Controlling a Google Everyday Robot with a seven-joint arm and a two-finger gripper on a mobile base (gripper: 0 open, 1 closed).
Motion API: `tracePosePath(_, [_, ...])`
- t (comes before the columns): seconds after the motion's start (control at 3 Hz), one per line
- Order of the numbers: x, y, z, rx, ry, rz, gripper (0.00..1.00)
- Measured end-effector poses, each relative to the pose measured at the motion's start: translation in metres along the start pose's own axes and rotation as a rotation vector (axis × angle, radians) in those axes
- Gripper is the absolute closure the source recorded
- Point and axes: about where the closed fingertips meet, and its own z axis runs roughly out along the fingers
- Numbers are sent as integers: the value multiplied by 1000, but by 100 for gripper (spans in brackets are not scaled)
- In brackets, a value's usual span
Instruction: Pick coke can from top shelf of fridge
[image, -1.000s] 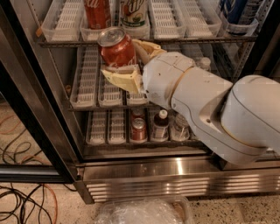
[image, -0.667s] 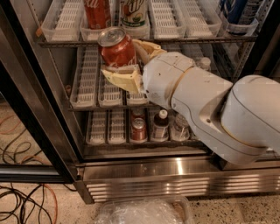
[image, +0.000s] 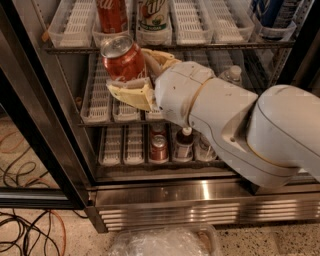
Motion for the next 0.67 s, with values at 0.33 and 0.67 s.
tracePosePath(0.33, [-3, 18, -4, -28, -32, 30, 100])
tracePosePath(0.67, [-8, 45, -15, -54, -71, 79, 100])
